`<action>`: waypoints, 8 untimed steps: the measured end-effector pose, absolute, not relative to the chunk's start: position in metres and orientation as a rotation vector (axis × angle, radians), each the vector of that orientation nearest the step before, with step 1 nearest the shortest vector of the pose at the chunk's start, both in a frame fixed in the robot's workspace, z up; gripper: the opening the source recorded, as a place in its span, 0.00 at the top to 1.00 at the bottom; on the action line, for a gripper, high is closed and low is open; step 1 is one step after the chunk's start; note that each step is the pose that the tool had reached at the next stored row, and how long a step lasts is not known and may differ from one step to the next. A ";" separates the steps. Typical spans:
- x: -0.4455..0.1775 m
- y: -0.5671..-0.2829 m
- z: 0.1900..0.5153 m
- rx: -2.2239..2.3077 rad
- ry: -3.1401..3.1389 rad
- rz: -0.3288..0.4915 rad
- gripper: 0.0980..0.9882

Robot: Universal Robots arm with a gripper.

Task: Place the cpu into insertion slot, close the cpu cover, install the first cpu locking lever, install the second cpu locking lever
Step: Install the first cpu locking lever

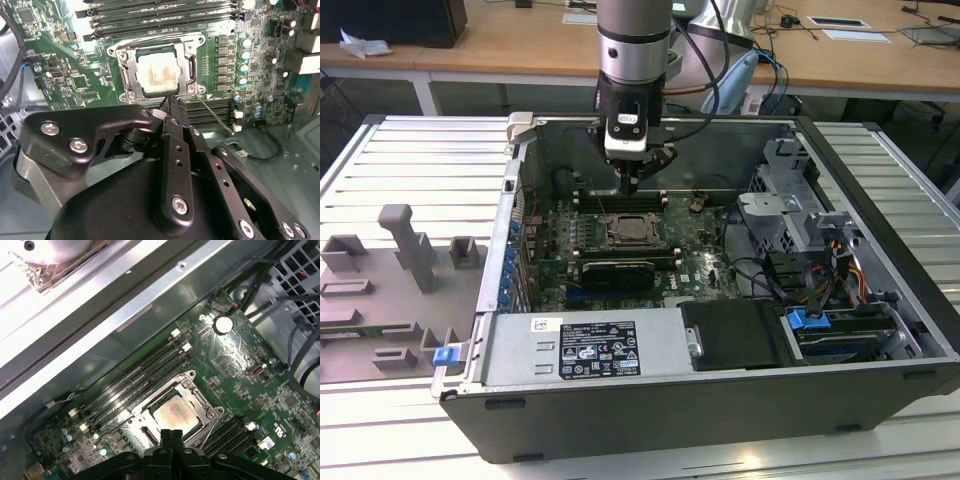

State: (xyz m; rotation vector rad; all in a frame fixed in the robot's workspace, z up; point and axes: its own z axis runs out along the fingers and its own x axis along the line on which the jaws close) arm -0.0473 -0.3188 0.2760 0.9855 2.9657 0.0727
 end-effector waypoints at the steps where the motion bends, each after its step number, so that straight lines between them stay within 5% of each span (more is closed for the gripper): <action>1: -0.047 -0.319 0.276 0.957 2.976 0.073 0.99; 8: -0.047 -0.319 0.276 0.777 3.030 0.074 0.99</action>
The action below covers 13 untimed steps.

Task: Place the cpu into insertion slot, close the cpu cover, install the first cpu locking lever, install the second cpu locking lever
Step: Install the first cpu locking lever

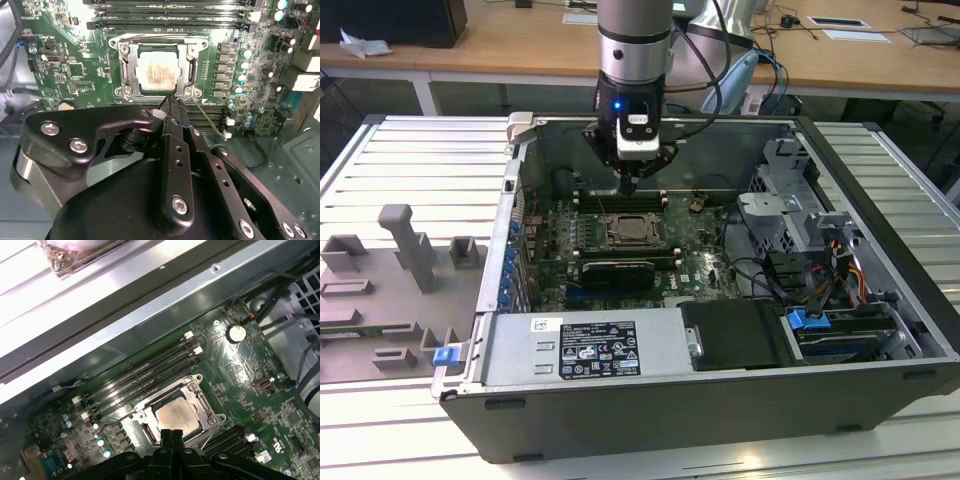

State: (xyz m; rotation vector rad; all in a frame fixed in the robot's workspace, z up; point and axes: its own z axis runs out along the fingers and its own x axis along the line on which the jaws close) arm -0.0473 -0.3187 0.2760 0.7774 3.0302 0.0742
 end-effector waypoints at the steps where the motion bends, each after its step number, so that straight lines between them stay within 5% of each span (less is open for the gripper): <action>1: -0.047 -0.319 0.276 0.745 3.039 0.074 0.99; 13: -0.047 -0.319 0.276 0.472 3.097 0.076 0.99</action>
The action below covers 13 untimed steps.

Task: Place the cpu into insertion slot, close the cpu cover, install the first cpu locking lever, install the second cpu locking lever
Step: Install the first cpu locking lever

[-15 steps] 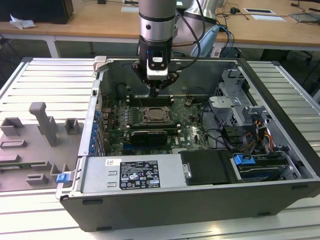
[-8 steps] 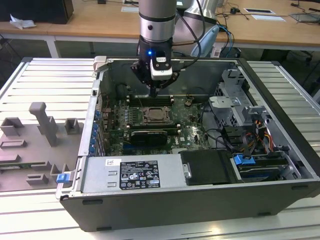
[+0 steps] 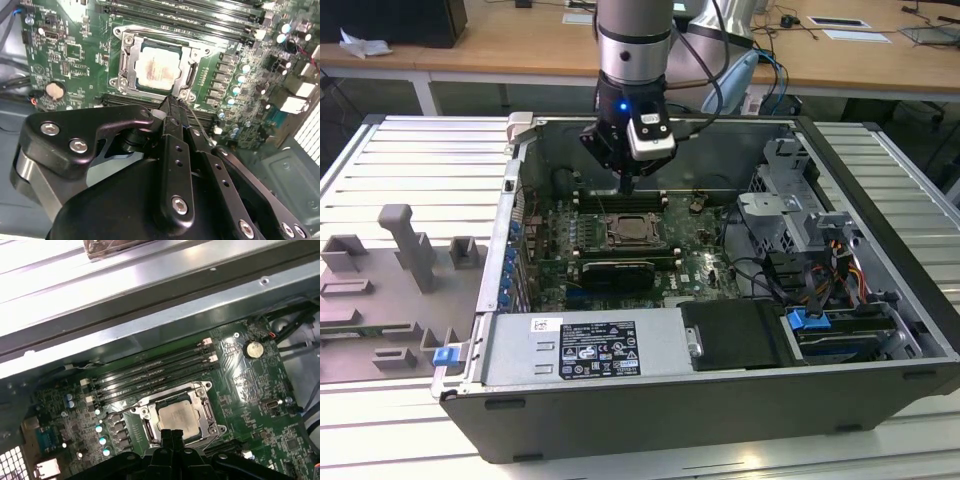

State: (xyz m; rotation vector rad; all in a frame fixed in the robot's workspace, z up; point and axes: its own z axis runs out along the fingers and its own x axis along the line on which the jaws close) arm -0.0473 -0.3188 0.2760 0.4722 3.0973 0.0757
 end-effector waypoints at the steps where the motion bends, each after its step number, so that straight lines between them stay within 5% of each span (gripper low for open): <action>1: -0.047 -0.319 0.276 0.455 3.100 0.076 0.99; 13: -0.047 -0.319 0.276 0.108 3.137 0.077 0.99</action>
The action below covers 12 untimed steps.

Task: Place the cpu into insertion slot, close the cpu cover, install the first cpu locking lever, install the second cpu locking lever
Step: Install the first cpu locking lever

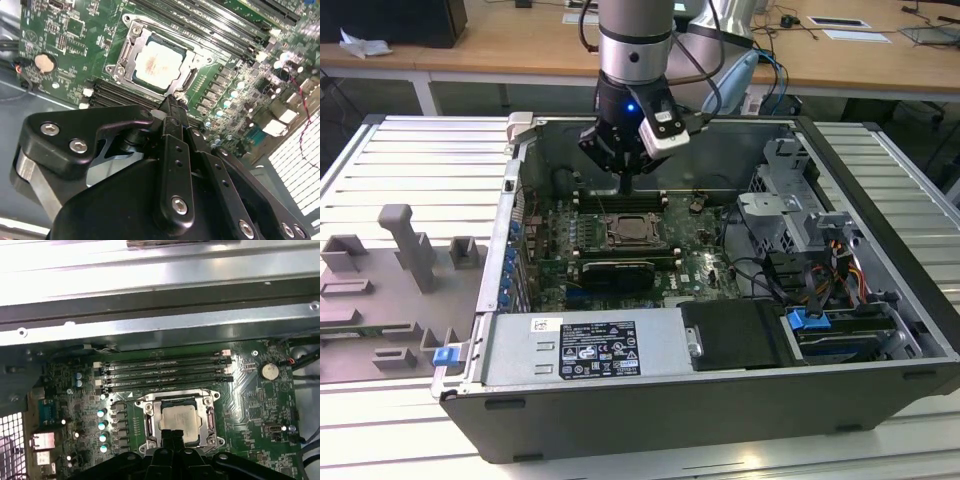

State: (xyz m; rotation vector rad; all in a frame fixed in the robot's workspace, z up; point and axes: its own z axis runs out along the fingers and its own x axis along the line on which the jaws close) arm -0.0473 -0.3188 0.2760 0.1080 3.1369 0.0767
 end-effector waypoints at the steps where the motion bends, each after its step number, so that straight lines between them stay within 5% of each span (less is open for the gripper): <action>1: -0.047 -0.319 0.276 0.085 3.138 0.077 0.99; 12: -0.061 -0.319 0.271 -0.026 3.134 0.076 0.99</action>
